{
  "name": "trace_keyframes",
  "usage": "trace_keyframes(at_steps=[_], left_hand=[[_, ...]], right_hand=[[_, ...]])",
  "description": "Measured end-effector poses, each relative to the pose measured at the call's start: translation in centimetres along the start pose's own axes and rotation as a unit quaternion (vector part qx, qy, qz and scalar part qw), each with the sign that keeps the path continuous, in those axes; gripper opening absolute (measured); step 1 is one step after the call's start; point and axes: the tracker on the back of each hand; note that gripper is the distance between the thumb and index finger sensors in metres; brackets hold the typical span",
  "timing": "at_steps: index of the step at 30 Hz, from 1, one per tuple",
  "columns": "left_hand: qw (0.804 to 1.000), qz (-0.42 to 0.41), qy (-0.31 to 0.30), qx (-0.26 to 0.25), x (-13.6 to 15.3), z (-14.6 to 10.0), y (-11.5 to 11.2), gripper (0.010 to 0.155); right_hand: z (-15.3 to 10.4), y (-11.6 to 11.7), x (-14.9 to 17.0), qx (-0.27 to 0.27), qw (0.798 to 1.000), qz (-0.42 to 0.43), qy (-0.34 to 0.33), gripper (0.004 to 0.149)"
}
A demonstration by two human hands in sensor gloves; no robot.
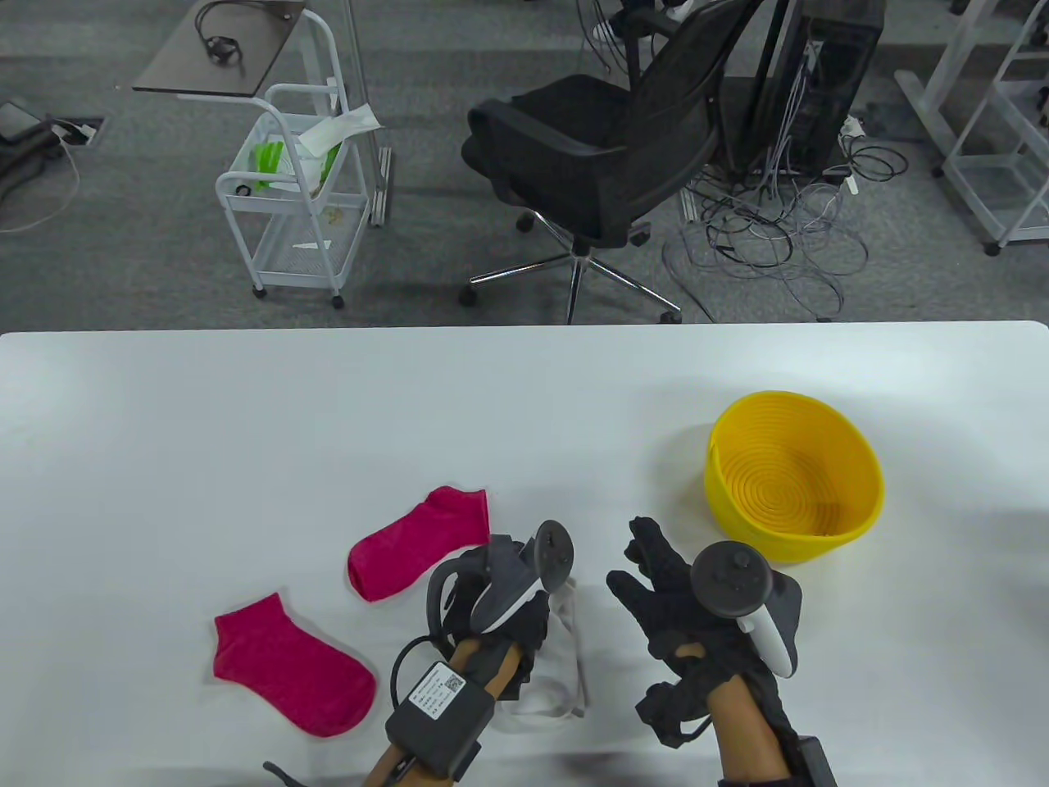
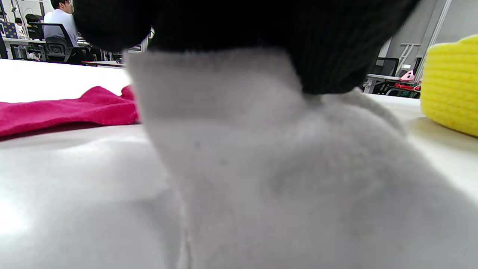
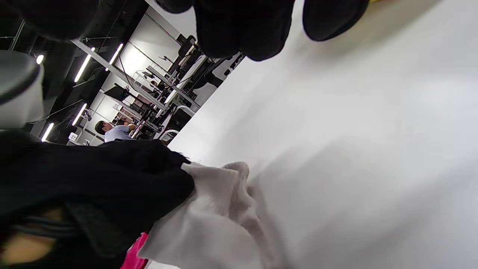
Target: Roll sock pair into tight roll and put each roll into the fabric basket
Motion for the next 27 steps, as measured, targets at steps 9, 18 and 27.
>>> trace_keyframes(at_steps=[9,18,27], left_hand=[[1.0,0.02,0.002,0.011,0.1,0.8,-1.2,0.046],[0.992,-0.126,0.011,-0.005,3.4,-0.3,2.9,0.06],[0.982,-0.187,-0.036,0.003,7.1,-4.9,5.7,0.062]], right_hand=[[0.1,0.1,0.0,-0.004,1.0,-0.005,0.005,0.081],[0.1,0.3,0.1,-0.014,1.0,-0.012,0.008,0.082],[0.0,1.0,-0.7,-0.027,0.999,-0.038,-0.004,0.081]])
Point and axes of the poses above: the tracker on the back of each hand, its own x axis roughly to the little-finger side, its own z axis roughly from the wrist to the fingertips, y = z × x, and after that the axes turned 8 degrees about -z, right-handed
